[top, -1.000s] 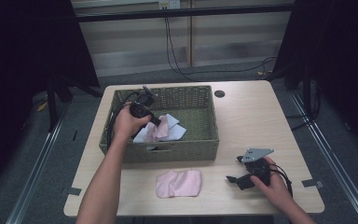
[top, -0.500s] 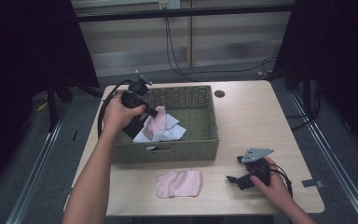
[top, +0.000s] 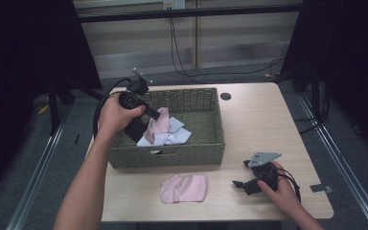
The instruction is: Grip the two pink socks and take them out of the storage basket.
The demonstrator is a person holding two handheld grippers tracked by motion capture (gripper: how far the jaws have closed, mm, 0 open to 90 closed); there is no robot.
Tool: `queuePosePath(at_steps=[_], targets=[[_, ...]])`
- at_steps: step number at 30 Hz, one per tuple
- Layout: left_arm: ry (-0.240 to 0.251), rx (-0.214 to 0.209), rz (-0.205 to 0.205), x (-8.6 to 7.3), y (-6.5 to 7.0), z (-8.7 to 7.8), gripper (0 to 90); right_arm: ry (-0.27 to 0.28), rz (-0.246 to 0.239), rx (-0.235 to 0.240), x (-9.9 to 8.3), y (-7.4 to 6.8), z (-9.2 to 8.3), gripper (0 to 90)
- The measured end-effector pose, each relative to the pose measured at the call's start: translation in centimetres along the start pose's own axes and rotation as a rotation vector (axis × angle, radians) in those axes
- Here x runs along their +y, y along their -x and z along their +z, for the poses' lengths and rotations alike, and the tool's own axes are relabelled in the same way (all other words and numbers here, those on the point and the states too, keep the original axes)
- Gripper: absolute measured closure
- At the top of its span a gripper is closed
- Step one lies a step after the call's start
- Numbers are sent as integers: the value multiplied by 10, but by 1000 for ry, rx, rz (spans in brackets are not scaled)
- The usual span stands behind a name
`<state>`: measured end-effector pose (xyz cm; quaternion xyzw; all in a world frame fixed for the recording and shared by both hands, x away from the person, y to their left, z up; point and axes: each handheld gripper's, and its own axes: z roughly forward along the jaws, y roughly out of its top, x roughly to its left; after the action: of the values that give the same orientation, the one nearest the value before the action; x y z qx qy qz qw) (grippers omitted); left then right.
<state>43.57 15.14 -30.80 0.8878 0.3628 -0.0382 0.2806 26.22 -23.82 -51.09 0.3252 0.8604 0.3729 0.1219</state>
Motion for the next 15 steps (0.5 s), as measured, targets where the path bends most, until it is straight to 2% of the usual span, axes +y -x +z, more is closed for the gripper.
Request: queuePosePath(at_steps=[9,15], targets=[[6,-9,25,1,11,-11,868,0,-1,0,0,0,0,111],[15,-32,28,1,16,-15,868,0,-1,0,0,0,0,111]])
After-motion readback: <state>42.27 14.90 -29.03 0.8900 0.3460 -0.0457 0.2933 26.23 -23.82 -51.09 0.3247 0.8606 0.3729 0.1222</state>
